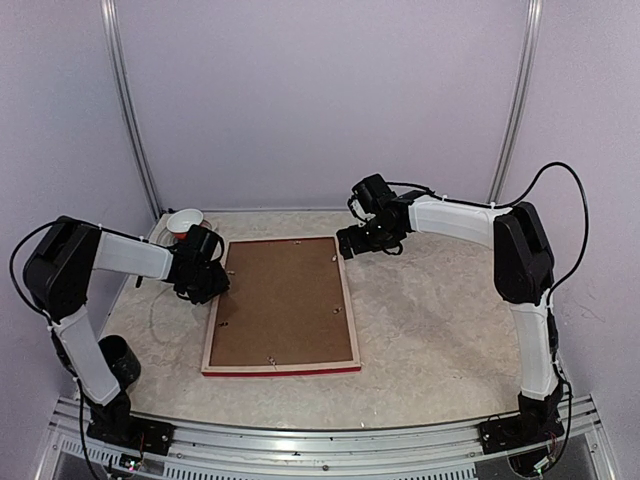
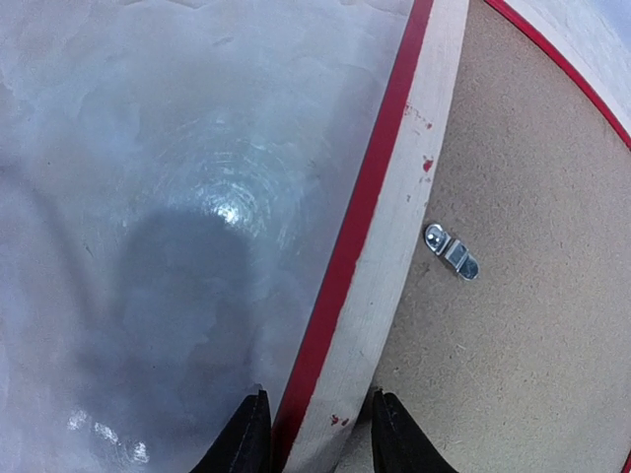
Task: Put the photo into the frame
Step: Press the fastener onto the backboard.
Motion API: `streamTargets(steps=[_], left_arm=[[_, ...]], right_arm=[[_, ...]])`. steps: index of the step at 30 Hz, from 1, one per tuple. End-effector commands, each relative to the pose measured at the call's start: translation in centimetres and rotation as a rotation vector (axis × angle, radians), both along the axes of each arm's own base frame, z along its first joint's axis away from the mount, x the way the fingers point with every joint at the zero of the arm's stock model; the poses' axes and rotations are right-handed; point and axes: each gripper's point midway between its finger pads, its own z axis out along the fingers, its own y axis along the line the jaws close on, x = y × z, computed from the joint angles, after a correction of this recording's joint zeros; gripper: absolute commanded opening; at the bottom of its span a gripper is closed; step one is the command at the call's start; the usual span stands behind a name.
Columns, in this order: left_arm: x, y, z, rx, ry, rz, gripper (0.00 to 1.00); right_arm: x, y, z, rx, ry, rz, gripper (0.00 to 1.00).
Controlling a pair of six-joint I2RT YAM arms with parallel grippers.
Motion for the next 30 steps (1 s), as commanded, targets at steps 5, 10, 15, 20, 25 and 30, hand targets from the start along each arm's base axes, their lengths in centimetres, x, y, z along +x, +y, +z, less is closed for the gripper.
streamTargets(steps=[5, 10, 15, 20, 25, 30], left_arm=[[-1.0, -3.9, -1.0, -0.046, 0.013, -0.107, 0.35], [-1.2, -5.3, -1.2, -0.048, 0.015, -0.137, 0.36], [-1.0, -6.1, -1.1, -0.040, 0.011, -0.159, 0.36], [-0.7, -6.5, -1.1, -0.033, 0.007, -0.180, 0.36], [-0.2, -7.1, -1.0, -0.015, -0.004, -0.208, 0.36], [-0.2, -8.1, -1.0, 0.012, -0.008, -0.255, 0.35]], right_arm=[[1.0, -0.9, 1.3, -0.024, -0.045, -0.049, 0.99], [1.9, -1.6, 0.9, -0.059, -0.061, -0.081, 0.99], [3.5, -2.4, 0.4, -0.110, -0.088, -0.115, 0.99], [4.9, -2.7, -0.7, -0.153, -0.104, -0.137, 0.99], [5.9, -3.5, -1.2, -0.191, -0.120, -0.165, 0.99], [6.3, -4.5, -1.6, -0.210, -0.121, -0.195, 0.99]])
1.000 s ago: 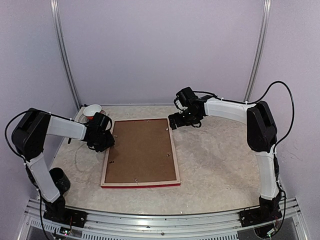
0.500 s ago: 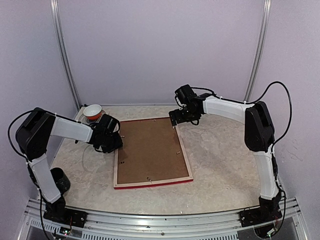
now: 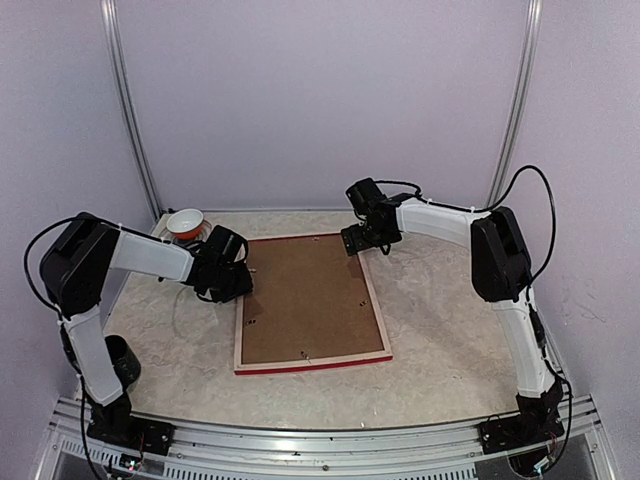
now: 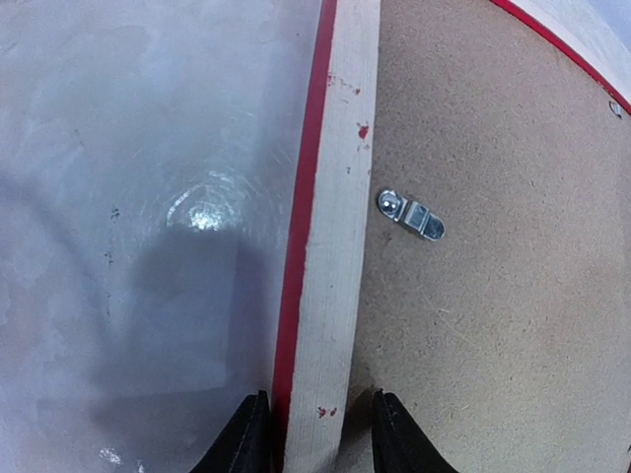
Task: Put the photo into the frame
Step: Press the fastener onto the backboard.
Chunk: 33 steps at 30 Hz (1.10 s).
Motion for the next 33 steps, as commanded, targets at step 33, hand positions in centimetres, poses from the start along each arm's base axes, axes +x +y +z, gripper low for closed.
streamTargets(steps=[33], left_arm=[[-1.8, -3.9, -0.7, 0.094, 0.013, -0.185, 0.13]], right_arm=[[1.2, -3.0, -0.1, -0.035, -0.008, -0.062, 0.99]])
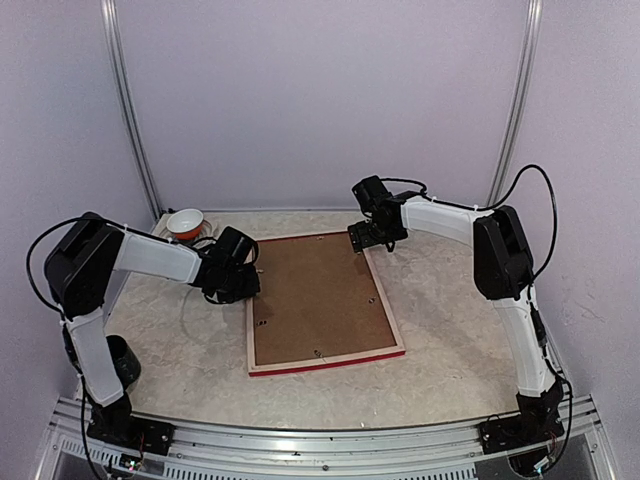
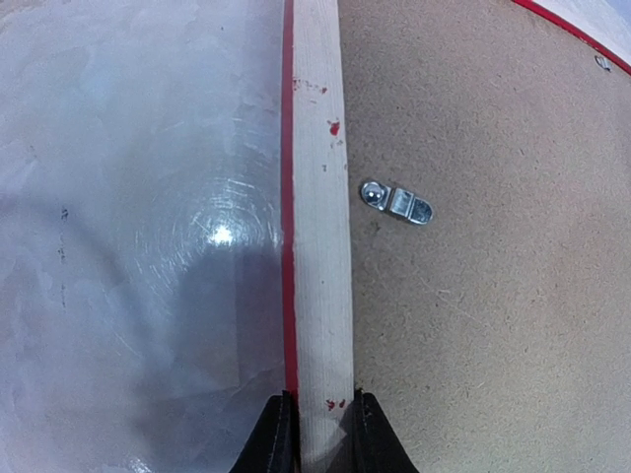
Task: Put the photo into the frame
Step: Press the fastener onto the backboard.
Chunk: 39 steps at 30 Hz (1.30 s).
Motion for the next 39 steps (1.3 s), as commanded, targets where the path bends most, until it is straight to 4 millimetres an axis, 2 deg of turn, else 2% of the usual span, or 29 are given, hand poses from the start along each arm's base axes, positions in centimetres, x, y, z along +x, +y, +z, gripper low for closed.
streamTargets(steps=[1, 8, 14, 20, 27, 33, 39], left_arm=[[-1.4, -2.2, -0.8, 0.013, 0.036, -0.091, 0.13], [-1.9, -3.2, -0.9, 0.028, 0.035, -0.131, 0.13], [-2.0, -3.1, -1.0, 0.032, 0.045, -0.117, 0.13], [-1.9, -3.4, -1.4, 0.016, 0.058, -0.108, 0.13], [-2.0, -3.2, -1.7, 0.020, 0.064, -0.101, 0.13], [-2.2, -3.1, -2.0, 0.011, 0.073, -0.090, 0.13], [-2.5, -3.0, -2.5, 0.003, 0.084, -0.083, 0.13]], right_arm=[[0.0, -0.8, -0.3, -0.018, 0.007, -0.011, 0.99], [0.1, -1.2, -0.8, -0.028, 0.015, -0.017, 0.99], [-0.2, -2.0, -1.6, -0.061, 0.036, -0.035, 0.99], [-0.9, -3.1, -3.4, -0.119, 0.082, -0.053, 0.99], [-1.4, -3.3, -4.7, -0.139, 0.115, -0.048, 0.99], [-1.8, -4.6, -5.9, -0.206, 0.136, -0.082, 0.99], [-1.7, -5.5, -6.3, -0.251, 0.125, -0.112, 0.99]])
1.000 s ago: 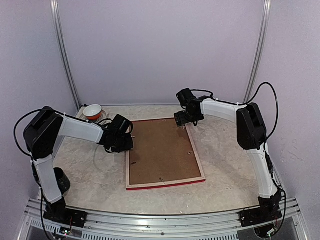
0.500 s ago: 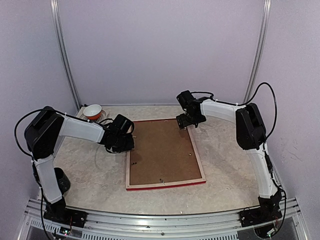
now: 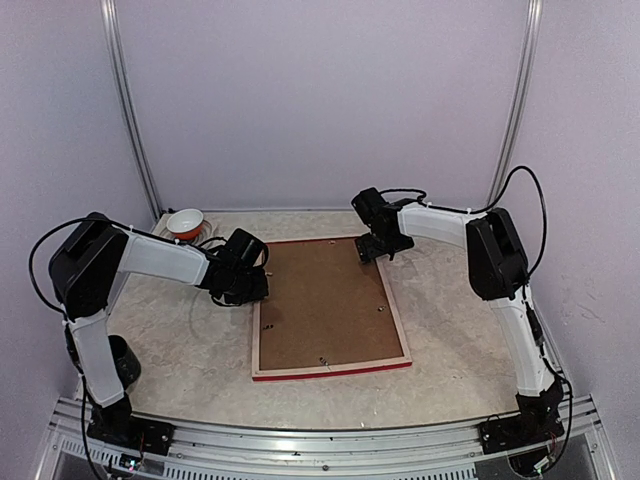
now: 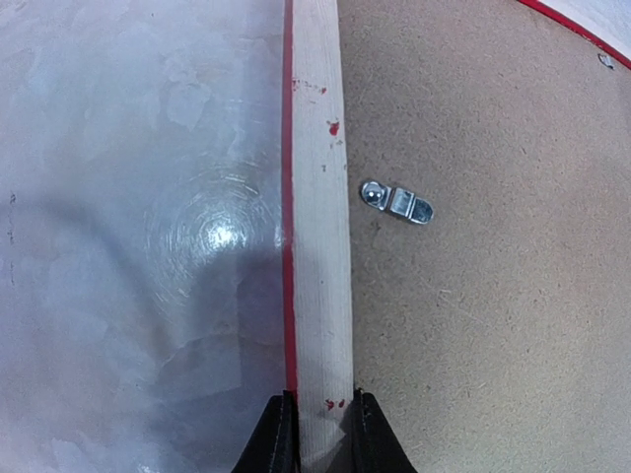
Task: Put the photo into the frame
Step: Press the fastener onto the backboard.
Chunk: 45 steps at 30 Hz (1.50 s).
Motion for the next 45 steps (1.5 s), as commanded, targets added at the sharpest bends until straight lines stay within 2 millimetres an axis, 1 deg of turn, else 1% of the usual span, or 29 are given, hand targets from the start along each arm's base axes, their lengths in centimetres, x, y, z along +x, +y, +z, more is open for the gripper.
streamTargets(steps=[1, 5, 11, 16, 22, 24, 26, 29, 37, 42, 45], left_arm=[[-1.7, -0.7, -2.5, -0.012, 0.079, -0.034, 0.13], [-1.8, -0.5, -2.7, -0.011, 0.083, -0.029, 0.13], [-2.0, -0.2, -3.0, -0.017, 0.092, -0.017, 0.12], [-2.2, 0.8, -3.6, -0.034, 0.113, 0.019, 0.12], [-2.1, 1.6, -3.6, -0.035, 0.111, 0.040, 0.11], [-2.0, 1.6, -3.5, -0.035, 0.109, 0.040, 0.11], [-2.0, 1.5, -3.3, -0.041, 0.106, 0.037, 0.11], [-2.0, 1.3, -3.2, -0.053, 0.100, 0.034, 0.12], [-1.7, 0.8, -2.5, -0.069, 0.082, 0.026, 0.13], [-1.6, 0.8, -2.4, -0.073, 0.081, 0.026, 0.14], [-1.6, 0.7, -2.3, -0.076, 0.081, 0.024, 0.14]], right_arm=[[-0.7, -2.5, -2.8, -0.111, 0.055, -0.047, 0.99], [-0.4, -2.6, -2.5, -0.122, 0.038, -0.052, 0.99], [0.0, -2.8, -2.8, -0.136, 0.041, -0.054, 0.99], [-0.6, -3.3, -3.0, -0.148, 0.057, -0.069, 0.99], [-0.9, -3.7, -2.8, -0.119, 0.064, -0.073, 0.99], [-0.8, -3.6, -2.7, -0.107, 0.066, -0.067, 0.99], [-0.7, -2.7, -2.6, -0.070, 0.069, -0.041, 0.99], [-0.5, -1.7, -1.7, -0.013, 0.056, -0.008, 0.99], [-0.4, -0.5, 3.0, 0.075, -0.018, 0.039, 0.99], [-1.7, 0.0, 5.4, 0.108, -0.039, 0.096, 0.99], [-3.4, 0.1, 5.6, 0.118, -0.012, 0.133, 0.99]])
